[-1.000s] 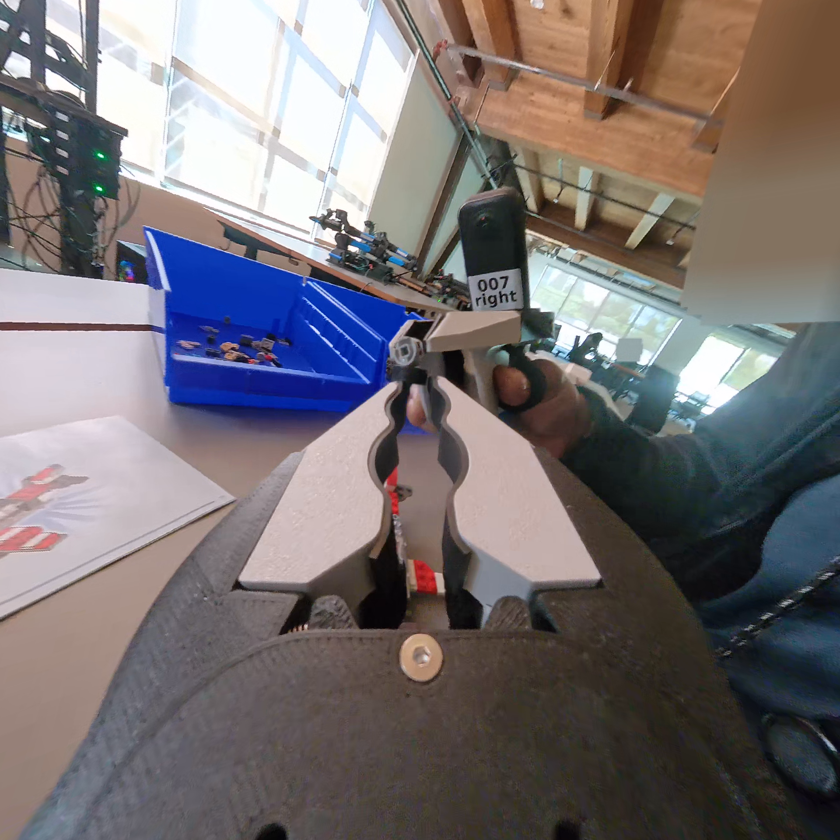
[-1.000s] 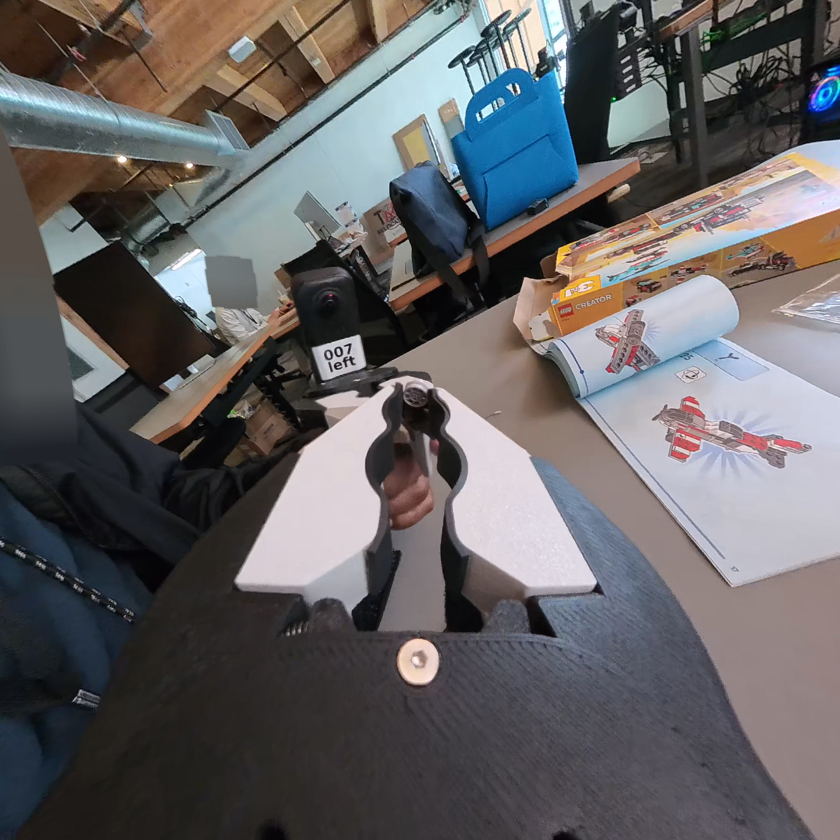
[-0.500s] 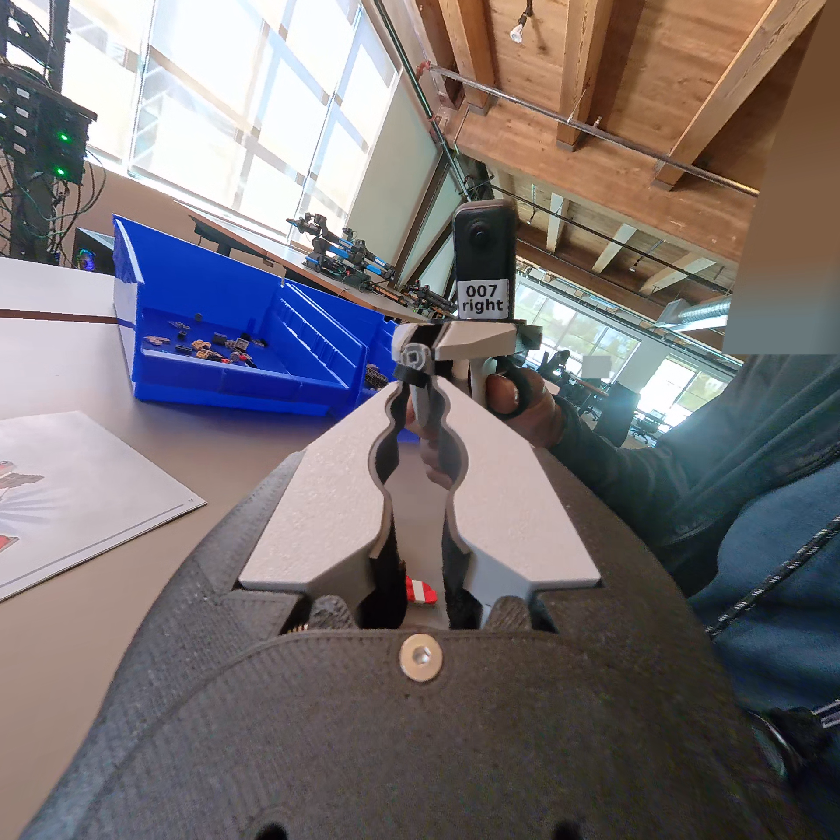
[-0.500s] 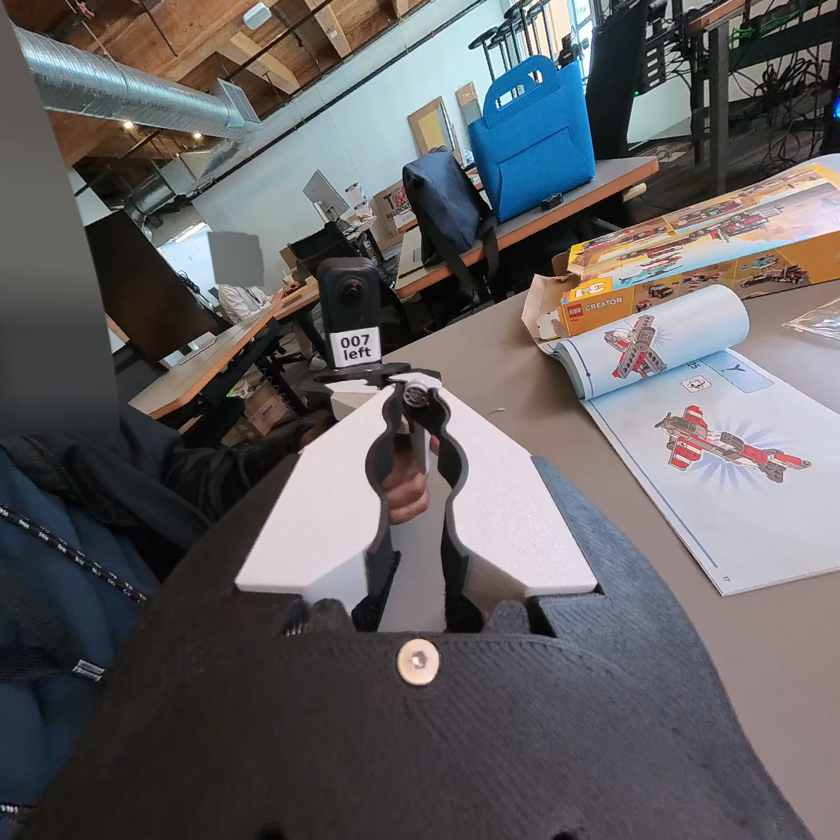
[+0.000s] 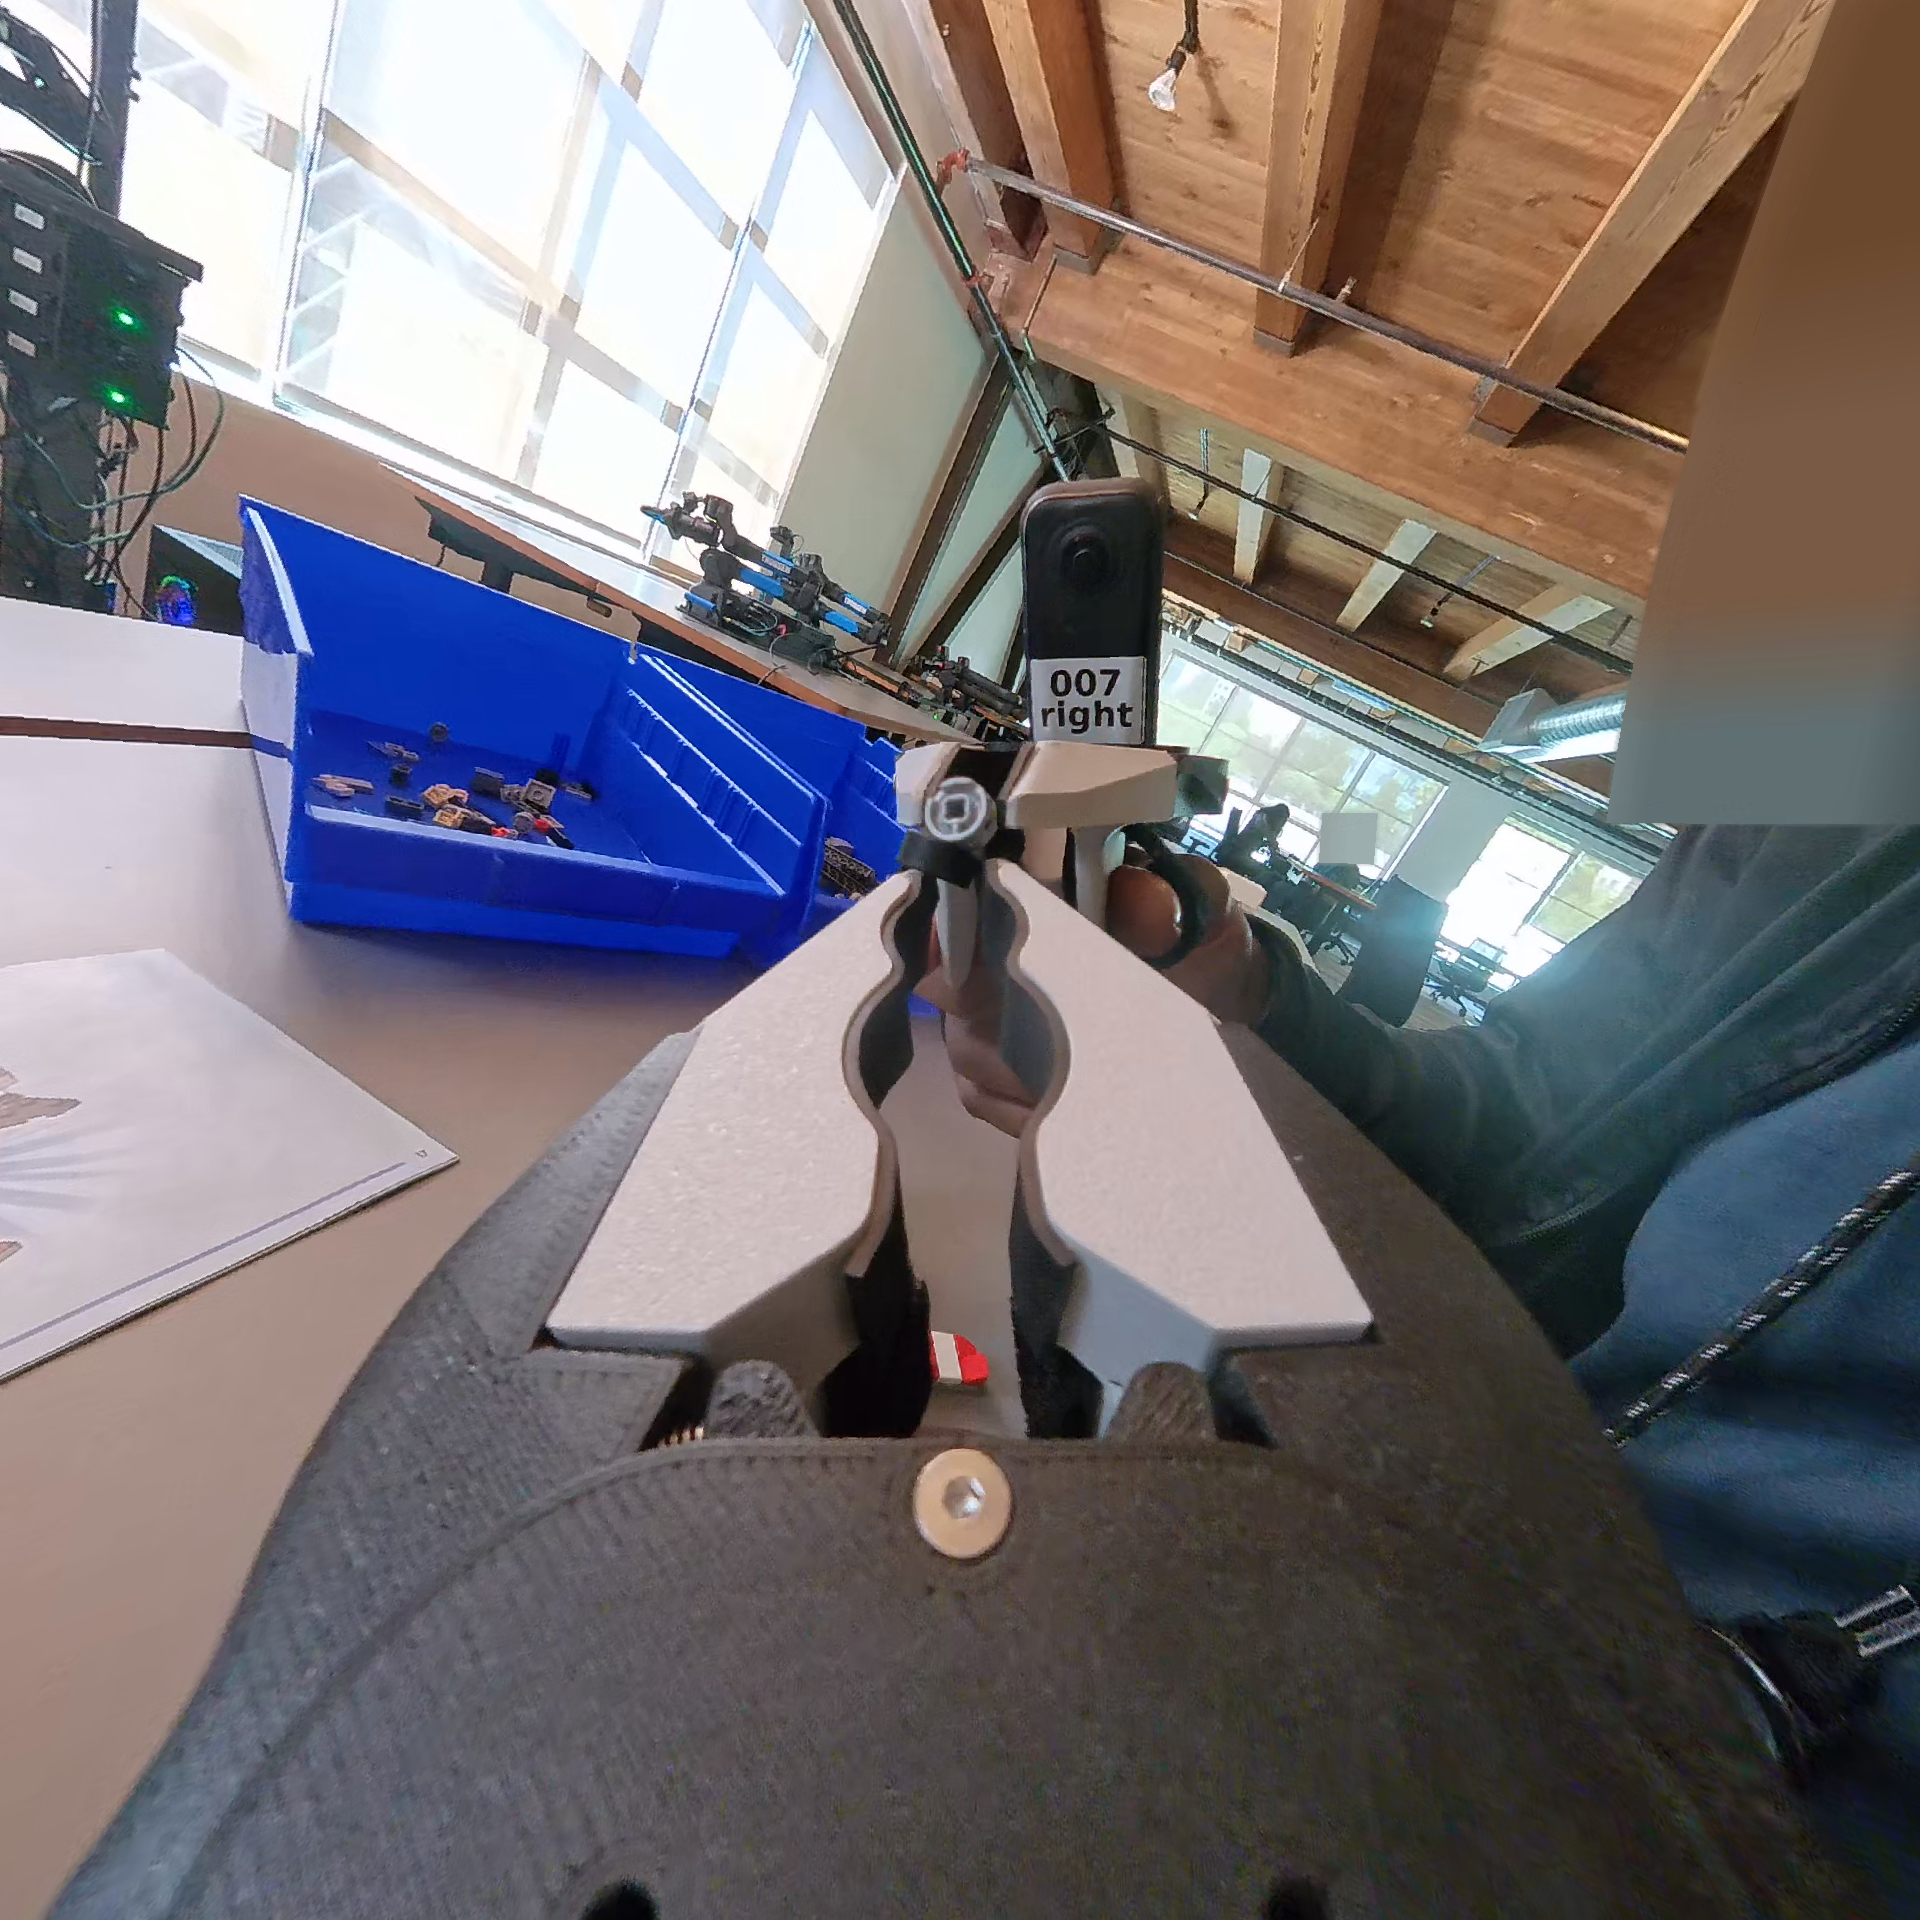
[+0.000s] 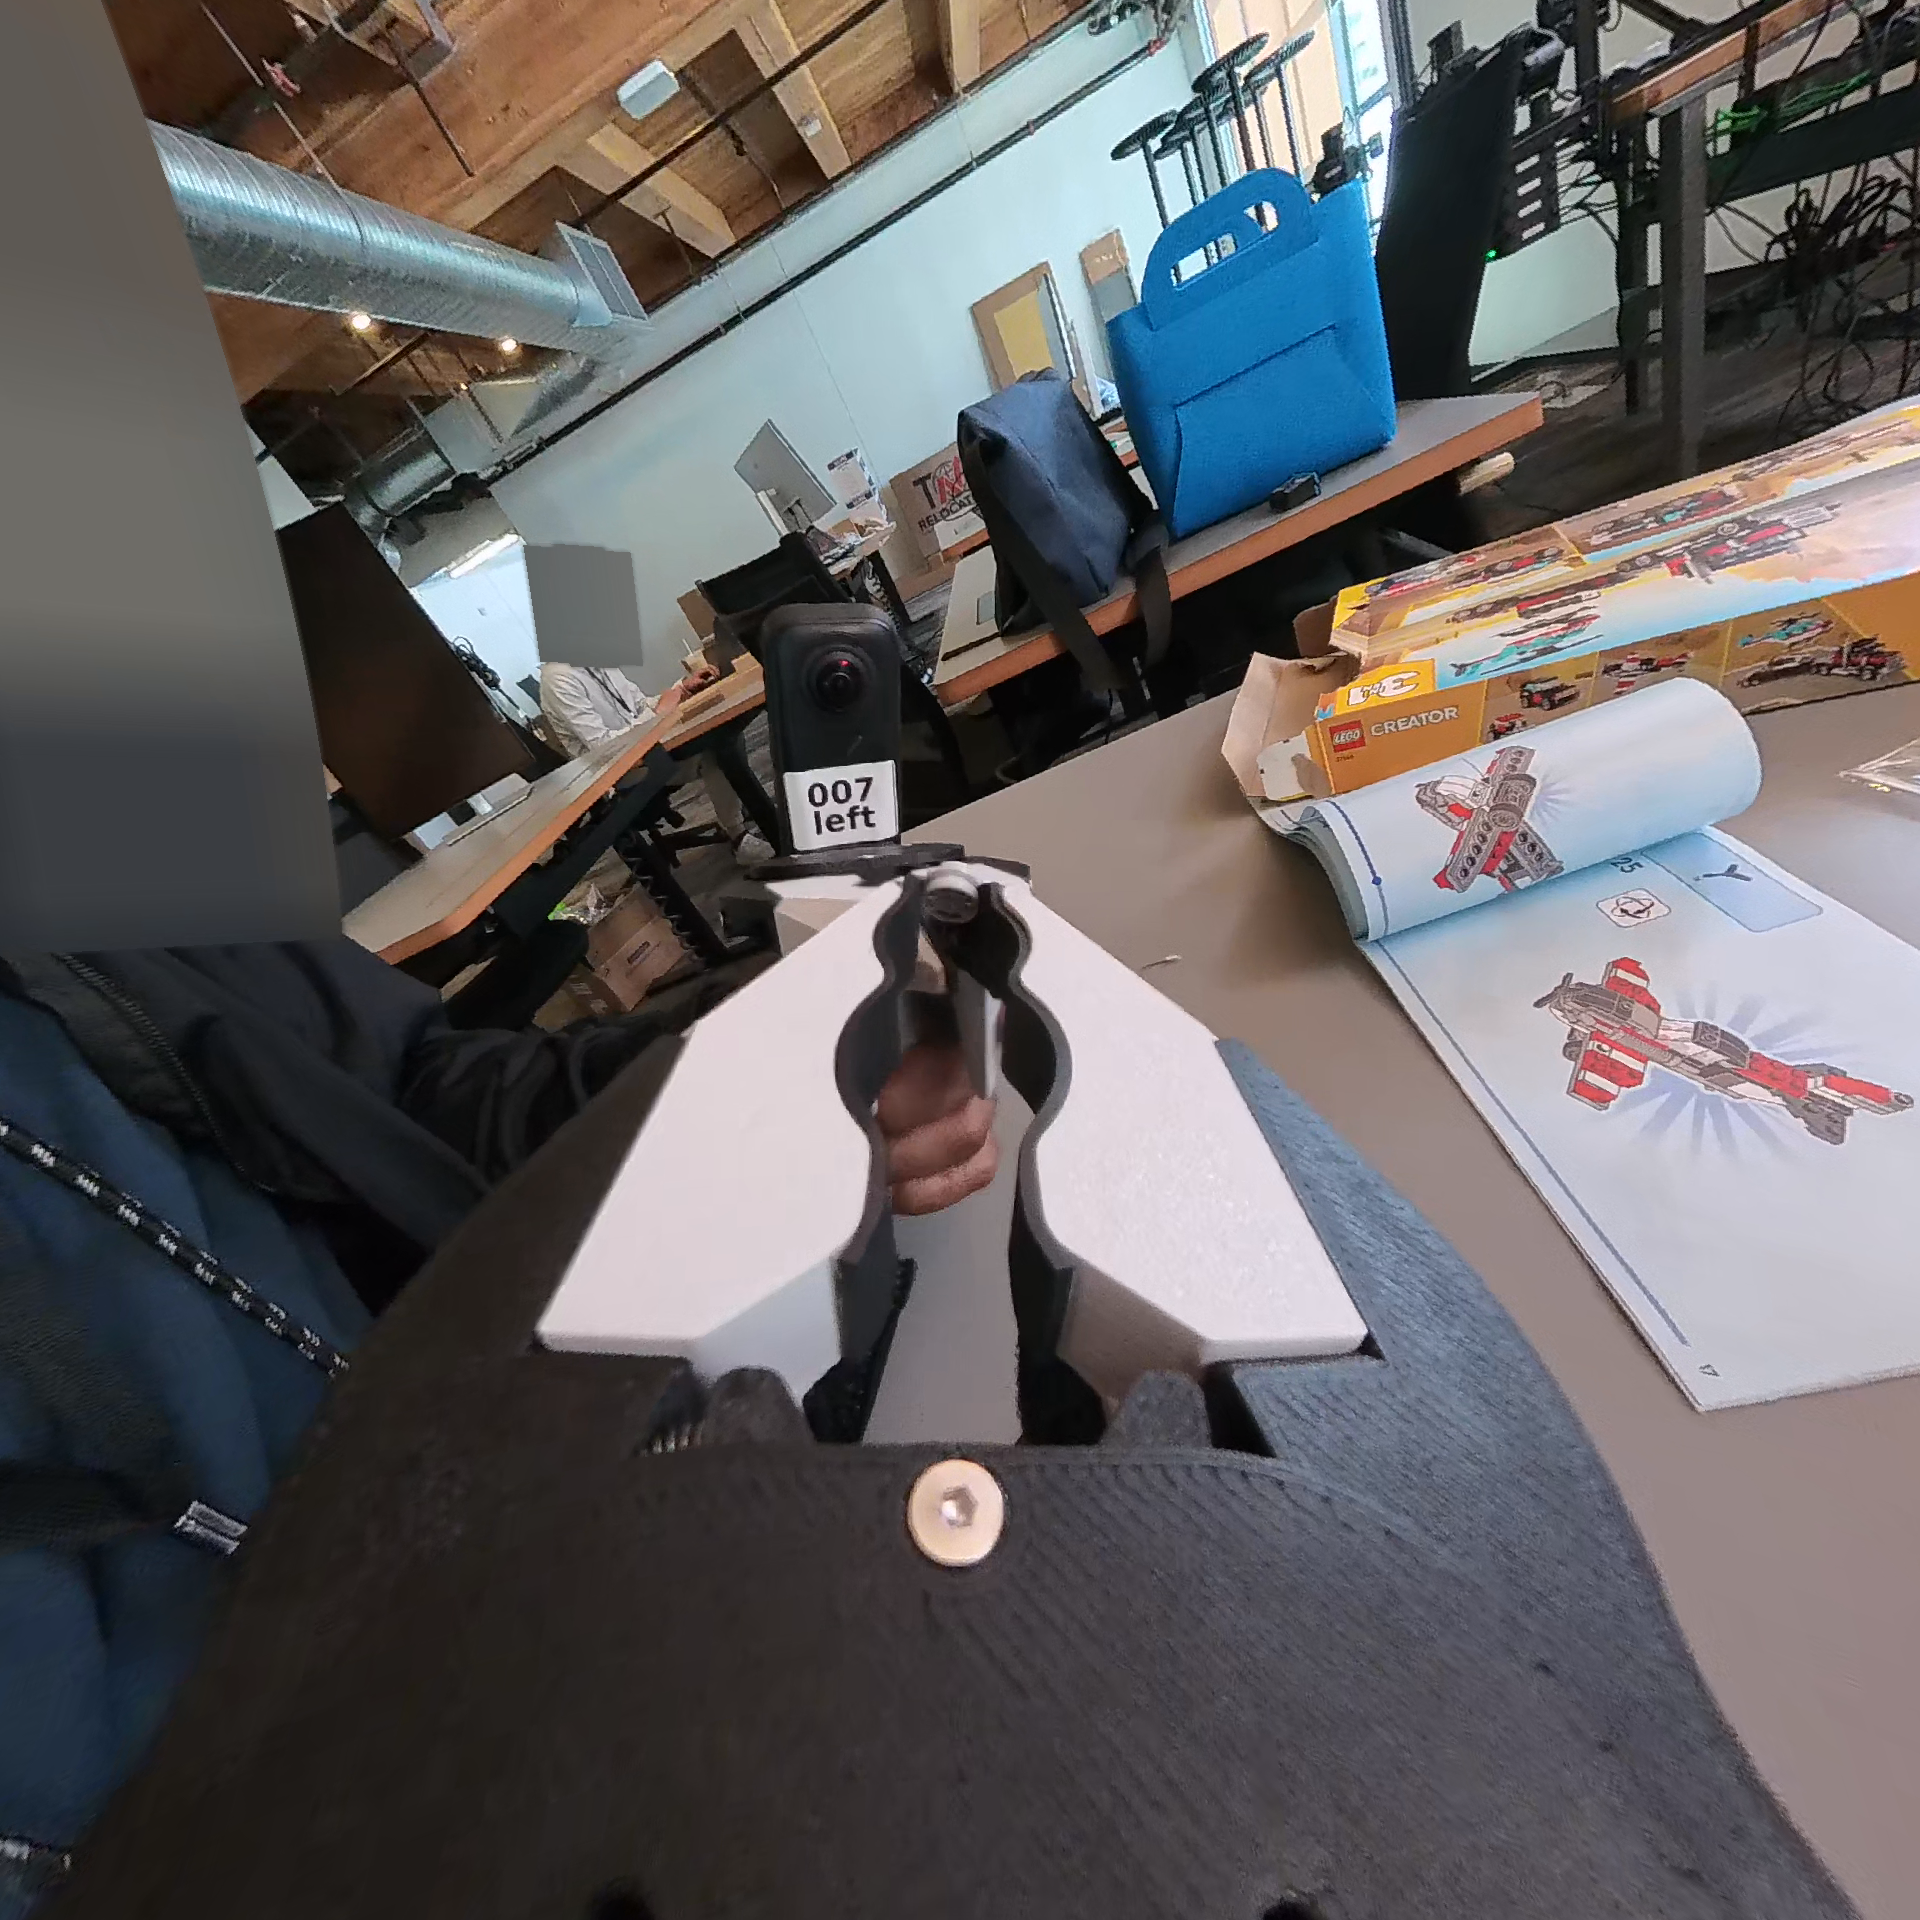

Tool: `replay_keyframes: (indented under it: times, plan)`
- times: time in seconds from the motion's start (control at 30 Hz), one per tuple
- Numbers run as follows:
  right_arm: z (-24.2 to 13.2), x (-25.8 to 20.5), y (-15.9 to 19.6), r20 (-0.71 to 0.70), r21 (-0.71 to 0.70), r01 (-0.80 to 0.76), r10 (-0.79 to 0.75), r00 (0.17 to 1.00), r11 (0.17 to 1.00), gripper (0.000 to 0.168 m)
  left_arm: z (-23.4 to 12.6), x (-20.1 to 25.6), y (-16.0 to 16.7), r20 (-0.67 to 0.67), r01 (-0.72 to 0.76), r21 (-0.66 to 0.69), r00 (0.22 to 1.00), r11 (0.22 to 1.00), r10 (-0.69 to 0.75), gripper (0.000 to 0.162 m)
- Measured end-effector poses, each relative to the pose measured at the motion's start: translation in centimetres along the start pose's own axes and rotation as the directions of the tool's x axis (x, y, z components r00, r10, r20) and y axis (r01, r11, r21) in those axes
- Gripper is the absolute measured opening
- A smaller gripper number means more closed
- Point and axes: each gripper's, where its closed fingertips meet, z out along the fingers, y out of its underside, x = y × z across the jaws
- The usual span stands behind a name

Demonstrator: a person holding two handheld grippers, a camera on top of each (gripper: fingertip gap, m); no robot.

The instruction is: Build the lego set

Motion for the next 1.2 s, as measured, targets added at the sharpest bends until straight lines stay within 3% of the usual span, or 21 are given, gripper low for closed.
replay_keyframes:
  times: [0.57,1.2]
  plan:
    - [-0.26,-0.09,0.12,0.012,-0.023,0.007,-0.007,1.0,1.0,0.016,-0.02,0.16,-0.1,-0.013,0.004,0.007,1.0,1.0,-0.004,0.007]
    - [-0.49,-0.36,-0.23,0.029,-0.015,0.02,-0.02,0.999,1.0,0.013,-0.18,0.49,0.01,0.008,-0.132,-0.035,0.991,0.991,0.133,0.005]
